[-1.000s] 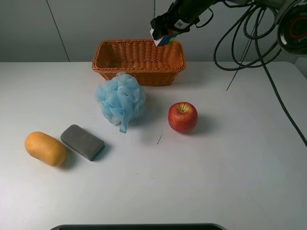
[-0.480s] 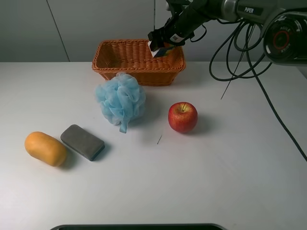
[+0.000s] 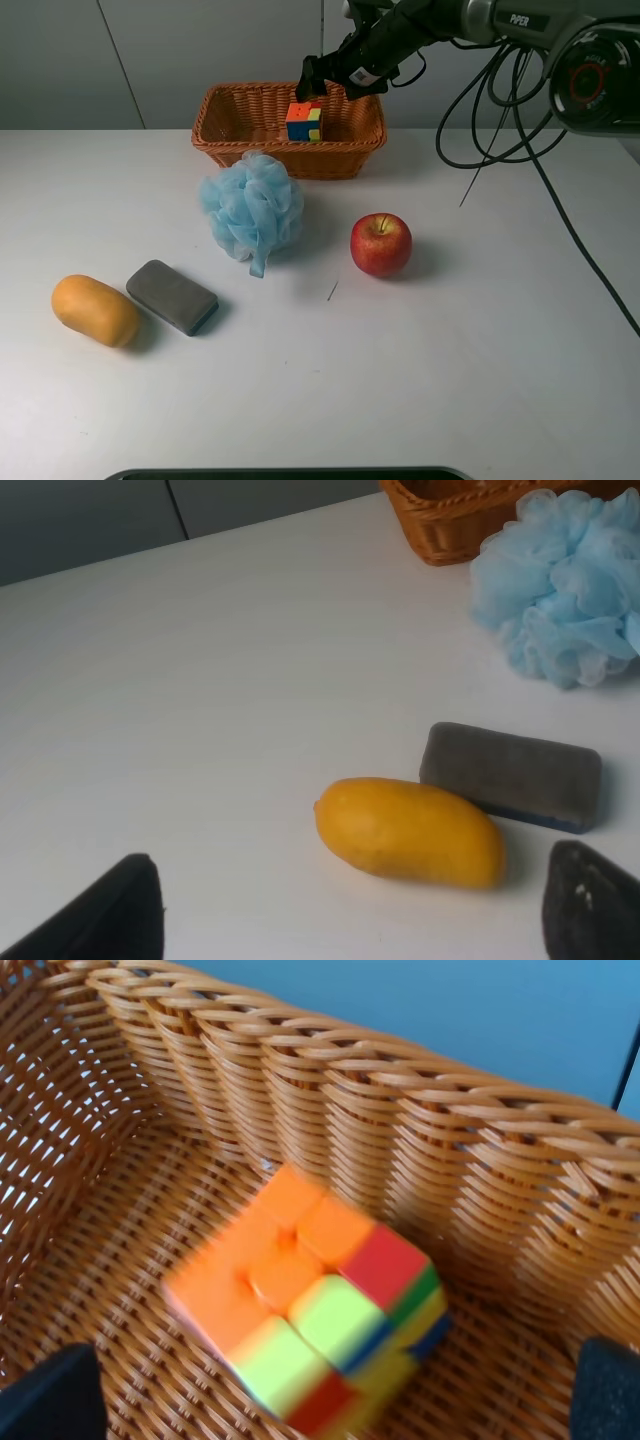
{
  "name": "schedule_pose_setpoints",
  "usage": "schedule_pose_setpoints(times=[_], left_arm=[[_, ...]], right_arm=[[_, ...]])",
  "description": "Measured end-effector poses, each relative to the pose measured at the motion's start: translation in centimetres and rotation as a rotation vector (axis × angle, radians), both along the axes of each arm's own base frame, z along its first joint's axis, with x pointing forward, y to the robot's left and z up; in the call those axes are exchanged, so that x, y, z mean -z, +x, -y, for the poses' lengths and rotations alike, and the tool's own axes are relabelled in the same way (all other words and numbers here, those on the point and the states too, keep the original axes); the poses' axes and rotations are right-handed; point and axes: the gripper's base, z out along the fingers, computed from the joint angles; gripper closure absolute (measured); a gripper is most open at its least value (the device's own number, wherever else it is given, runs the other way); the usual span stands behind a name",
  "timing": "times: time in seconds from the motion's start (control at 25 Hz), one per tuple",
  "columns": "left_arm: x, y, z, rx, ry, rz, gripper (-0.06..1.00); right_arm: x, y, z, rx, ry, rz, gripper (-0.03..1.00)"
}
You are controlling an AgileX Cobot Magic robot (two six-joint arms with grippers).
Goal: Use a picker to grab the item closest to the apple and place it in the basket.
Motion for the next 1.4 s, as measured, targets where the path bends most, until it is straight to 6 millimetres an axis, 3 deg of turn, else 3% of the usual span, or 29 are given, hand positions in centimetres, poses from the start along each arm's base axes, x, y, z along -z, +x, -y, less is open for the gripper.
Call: schedule_pose_setpoints(times=[0.24, 0.4, 0.64, 0.88, 1.12, 1.4], left_arm=[[0.0, 0.0, 0.0, 0.000, 0.000, 0.000, 0.22], [0.0, 0.0, 0.0, 0.000, 0.000, 0.000, 0.22], [0.0, 0.0, 0.0, 0.000, 0.000, 0.000, 0.22], [0.0, 0.0, 0.0, 0.000, 0.000, 0.000, 0.22], [0.0, 0.0, 0.0, 0.000, 0.000, 0.000, 0.22], [0.0, 0.0, 0.0, 0.000, 0.000, 0.000, 0.22]], right_arm=[[-0.9, -0.2, -0.2, -0.037, -0.001, -0.023, 0.27], [-3.3, -1.0, -0.1, -0.077, -0.022, -0.066, 0.27], [-8.2, -3.3, 1.2, -0.140, -0.138, -0.127, 0.27], [-14.1, -5.6, 2.6, -0.106, -0.191, -0.048, 0.27], [-17.7, -10.4, 4.8, -0.081, -0.260, -0.053, 0.27], [-20.7, -19.8, 8.3, -0.073, -0.317, -0.070, 0.27]])
